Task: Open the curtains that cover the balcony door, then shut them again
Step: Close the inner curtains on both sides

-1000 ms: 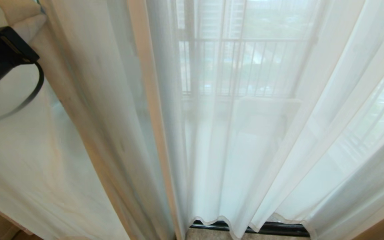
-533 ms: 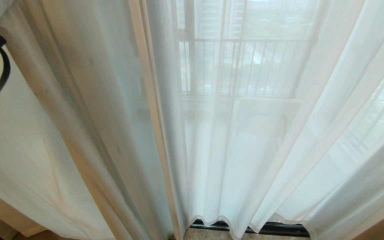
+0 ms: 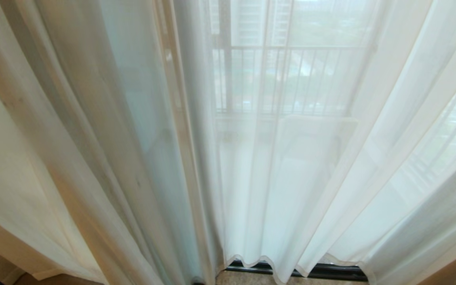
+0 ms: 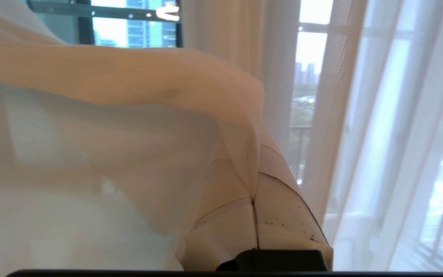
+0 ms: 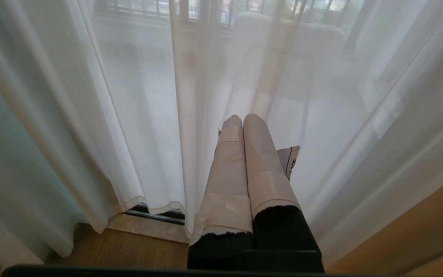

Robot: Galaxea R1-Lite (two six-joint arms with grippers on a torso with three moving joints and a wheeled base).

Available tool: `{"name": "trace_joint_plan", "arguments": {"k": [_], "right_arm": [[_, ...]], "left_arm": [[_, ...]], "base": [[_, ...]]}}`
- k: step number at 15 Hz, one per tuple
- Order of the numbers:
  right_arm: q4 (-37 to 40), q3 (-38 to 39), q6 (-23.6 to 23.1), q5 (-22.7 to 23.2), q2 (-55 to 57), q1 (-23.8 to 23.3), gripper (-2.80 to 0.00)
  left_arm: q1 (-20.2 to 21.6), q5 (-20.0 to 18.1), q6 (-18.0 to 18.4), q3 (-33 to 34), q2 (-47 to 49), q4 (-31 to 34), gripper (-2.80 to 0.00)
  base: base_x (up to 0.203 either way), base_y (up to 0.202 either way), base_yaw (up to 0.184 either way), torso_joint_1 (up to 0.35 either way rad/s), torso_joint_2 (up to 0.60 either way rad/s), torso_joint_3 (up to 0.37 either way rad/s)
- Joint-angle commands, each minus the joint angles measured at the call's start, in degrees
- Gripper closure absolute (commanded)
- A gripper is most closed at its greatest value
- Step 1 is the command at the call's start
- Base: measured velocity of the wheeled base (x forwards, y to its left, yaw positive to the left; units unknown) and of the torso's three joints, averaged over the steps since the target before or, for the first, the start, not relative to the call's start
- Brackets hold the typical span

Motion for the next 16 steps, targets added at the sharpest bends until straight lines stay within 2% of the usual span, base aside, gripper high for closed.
{"name": "trace_joint_plan", "arguments": {"k": [1, 10, 13, 16], "right_arm": [[0.0, 0.0, 0.0, 0.1, 0.0, 0.0, 0.00], [0.0, 0.0, 0.0, 0.1, 0.0, 0.0, 0.00], [0.0, 0.0, 0.0, 0.1, 0.0, 0.0, 0.00], [0.0, 0.0, 0.0, 0.1, 0.0, 0.0, 0.00]], "left_arm": [[-2.9, 0.0, 0.3, -1.8, -0.4, 0.5, 0.00], [-20.0, 0.8, 7.9, -6.1, 2.7, 8.9, 0.00], [-26.7, 4.7, 9.7, -6.4, 5.7, 10.0, 0.00], [-31.6, 6.6, 11.4, -6.3, 9.3, 10.0, 0.00]], "base": [[0.000, 0.000, 0.000, 0.000, 0.00, 0.000], [0.000, 0.000, 0.000, 0.000, 0.00, 0.000], [0.000, 0.000, 0.000, 0.000, 0.00, 0.000], [0.000, 0.000, 0.000, 0.000, 0.00, 0.000]]}}
